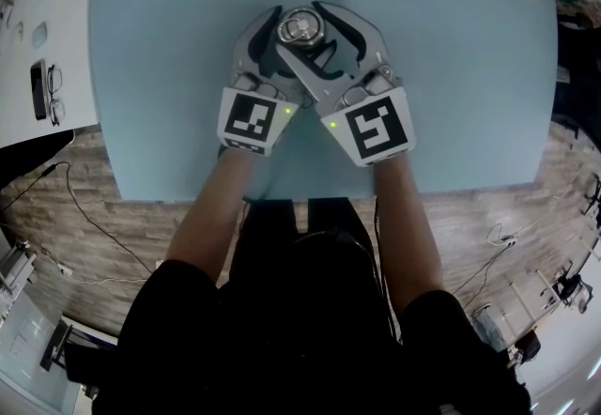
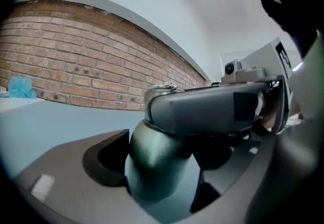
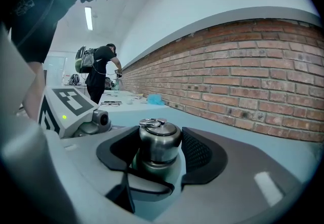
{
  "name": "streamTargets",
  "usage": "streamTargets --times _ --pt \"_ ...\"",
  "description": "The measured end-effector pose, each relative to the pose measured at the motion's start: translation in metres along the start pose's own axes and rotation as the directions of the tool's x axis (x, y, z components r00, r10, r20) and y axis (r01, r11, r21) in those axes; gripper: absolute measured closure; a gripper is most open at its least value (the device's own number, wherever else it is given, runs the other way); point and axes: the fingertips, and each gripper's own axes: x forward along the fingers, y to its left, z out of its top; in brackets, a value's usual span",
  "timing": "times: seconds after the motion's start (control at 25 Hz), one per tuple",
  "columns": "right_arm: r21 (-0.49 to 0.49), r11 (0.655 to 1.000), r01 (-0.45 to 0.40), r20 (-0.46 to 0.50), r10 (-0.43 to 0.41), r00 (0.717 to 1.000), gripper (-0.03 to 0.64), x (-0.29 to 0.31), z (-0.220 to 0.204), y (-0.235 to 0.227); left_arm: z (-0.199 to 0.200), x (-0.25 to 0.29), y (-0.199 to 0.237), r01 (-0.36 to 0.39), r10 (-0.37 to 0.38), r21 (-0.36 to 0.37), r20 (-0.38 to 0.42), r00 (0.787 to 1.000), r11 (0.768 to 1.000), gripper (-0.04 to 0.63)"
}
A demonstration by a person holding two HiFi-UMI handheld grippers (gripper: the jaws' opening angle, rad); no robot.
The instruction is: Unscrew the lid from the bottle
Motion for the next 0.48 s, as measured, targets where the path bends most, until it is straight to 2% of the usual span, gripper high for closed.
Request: streamTargets --times 0.48 --pt "-0.003 1.0 -0.024 0.002 0.024 1.0 0.354 0.0001 -0.0011 0.0011 -0.001 -0.0004 -0.0007 0.029 -0.029 0.005 -0.003 1.0 1.0 0.225"
